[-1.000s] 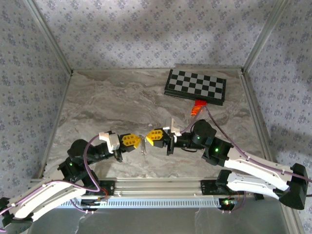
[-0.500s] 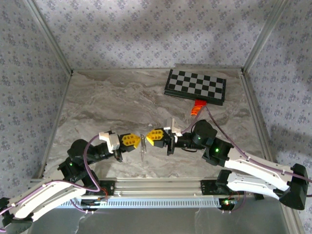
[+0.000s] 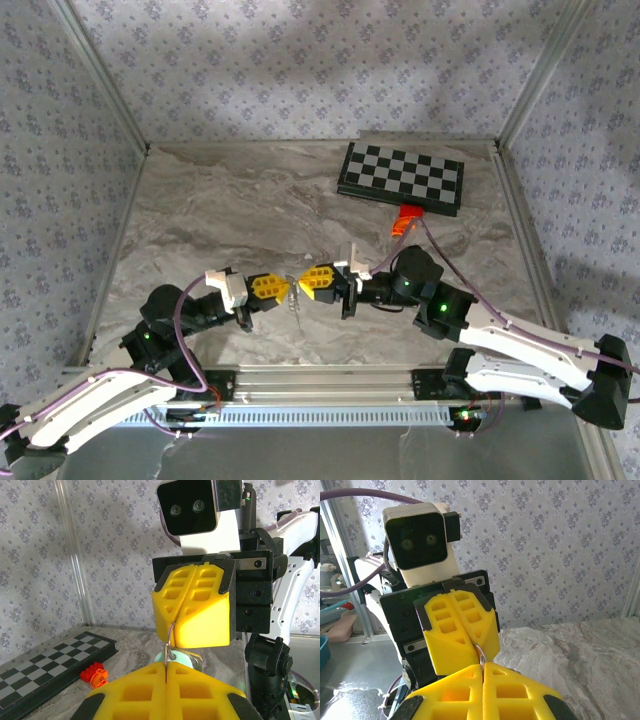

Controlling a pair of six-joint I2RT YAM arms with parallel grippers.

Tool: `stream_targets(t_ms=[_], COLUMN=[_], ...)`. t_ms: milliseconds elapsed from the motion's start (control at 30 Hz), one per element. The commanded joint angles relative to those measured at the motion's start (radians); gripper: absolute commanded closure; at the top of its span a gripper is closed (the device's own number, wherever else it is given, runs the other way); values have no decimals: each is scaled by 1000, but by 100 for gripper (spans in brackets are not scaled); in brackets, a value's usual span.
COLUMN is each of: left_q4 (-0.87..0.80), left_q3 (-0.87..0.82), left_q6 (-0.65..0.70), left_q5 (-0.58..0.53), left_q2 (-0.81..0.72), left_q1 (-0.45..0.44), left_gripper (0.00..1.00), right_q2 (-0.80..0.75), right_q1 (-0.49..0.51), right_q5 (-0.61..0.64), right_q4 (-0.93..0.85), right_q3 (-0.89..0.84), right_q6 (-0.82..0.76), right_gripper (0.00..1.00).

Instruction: Put the keys on the keyring

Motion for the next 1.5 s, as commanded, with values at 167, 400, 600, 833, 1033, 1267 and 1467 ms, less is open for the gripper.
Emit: stream_targets(t_ms=[167,400,600,833,1033,1267,1467], left_q4=[34,34,34,34,34,38,40], left_q3=[43,43,43,40,40,40,39], left_q6=[0,-1,-1,-5,-6,-8,-12], left_q5=[23,25,26,26,26,29,30], left_q2=[-8,-9,-9,-12,-14,-16,-14], left_q1=[-5,-5,-4,-4,-5,-5,-4], left_gripper=[100,100,100,100,100,100,100], right_q2=[-15,-32,-24,-18,-13,-15,-18], right_q1=[1,-1,-2,-3,-2,-2,-2], right_q5=[6,19,11,13,10,11,12], right_q4=[23,20,20,14,14,13,14], right_q3=[2,-6,-6,-6,-6,-11,-13], right_q6=[-16,-16,-14,-19,-19,-25,-28], right_gripper=[100,100,100,100,100,100,100])
